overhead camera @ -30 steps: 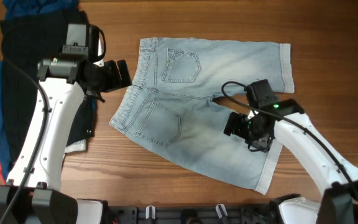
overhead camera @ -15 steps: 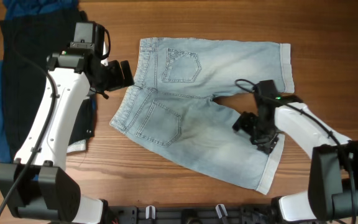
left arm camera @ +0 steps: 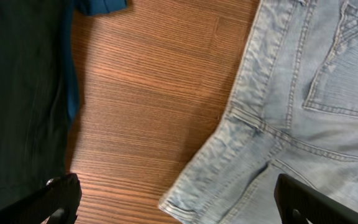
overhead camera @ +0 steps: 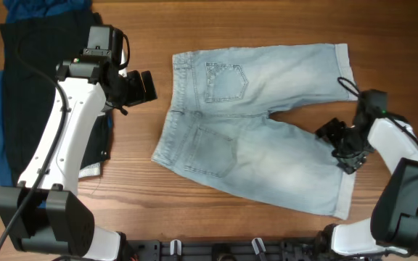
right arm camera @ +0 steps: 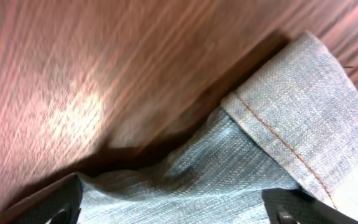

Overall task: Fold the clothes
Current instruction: 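Grasp the lower right leg with the right gripper and drag it right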

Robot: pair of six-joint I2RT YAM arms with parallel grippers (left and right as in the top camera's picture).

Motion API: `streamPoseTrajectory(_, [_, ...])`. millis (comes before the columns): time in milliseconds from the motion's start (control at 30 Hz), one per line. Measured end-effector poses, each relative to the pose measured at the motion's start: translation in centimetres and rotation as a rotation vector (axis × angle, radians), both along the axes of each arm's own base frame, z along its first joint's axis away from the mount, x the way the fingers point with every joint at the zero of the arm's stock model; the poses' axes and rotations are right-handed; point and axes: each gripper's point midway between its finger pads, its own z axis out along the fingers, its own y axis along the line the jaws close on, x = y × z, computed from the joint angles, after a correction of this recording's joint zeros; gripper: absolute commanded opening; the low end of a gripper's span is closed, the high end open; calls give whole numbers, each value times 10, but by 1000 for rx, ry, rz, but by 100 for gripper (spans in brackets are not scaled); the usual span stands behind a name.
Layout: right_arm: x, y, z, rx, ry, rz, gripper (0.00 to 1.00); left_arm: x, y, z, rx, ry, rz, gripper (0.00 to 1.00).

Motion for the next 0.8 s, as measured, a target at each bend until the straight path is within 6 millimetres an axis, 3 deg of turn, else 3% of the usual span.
streamPoseTrajectory(133, [3,-6,6,21,31,52,95,4,0,1,-2,-16,0,100])
streamPoseTrajectory(233, [15,-3,28,55,13,91,95,5,0,1,-2,-19,-1,100])
streamPoseTrajectory(300, [27,0,57,60,-34,124,95,2,0,1,0,-9,-4,100])
streamPoseTrajectory(400, [25,9,101,41,-118,172,97,-2,0,-1,2,9,-4,100])
streamPoseTrajectory(567, [-7,24,174,-15,-290,214,99,-13,1,-3,2,54,16,100])
streamPoseTrajectory(667, [-27,30,191,-27,-320,218,99,-18,2,2,-8,56,55,100])
streamPoseTrajectory(800, [-49,36,199,-25,-312,220,99,-28,3,28,-41,1,141,100])
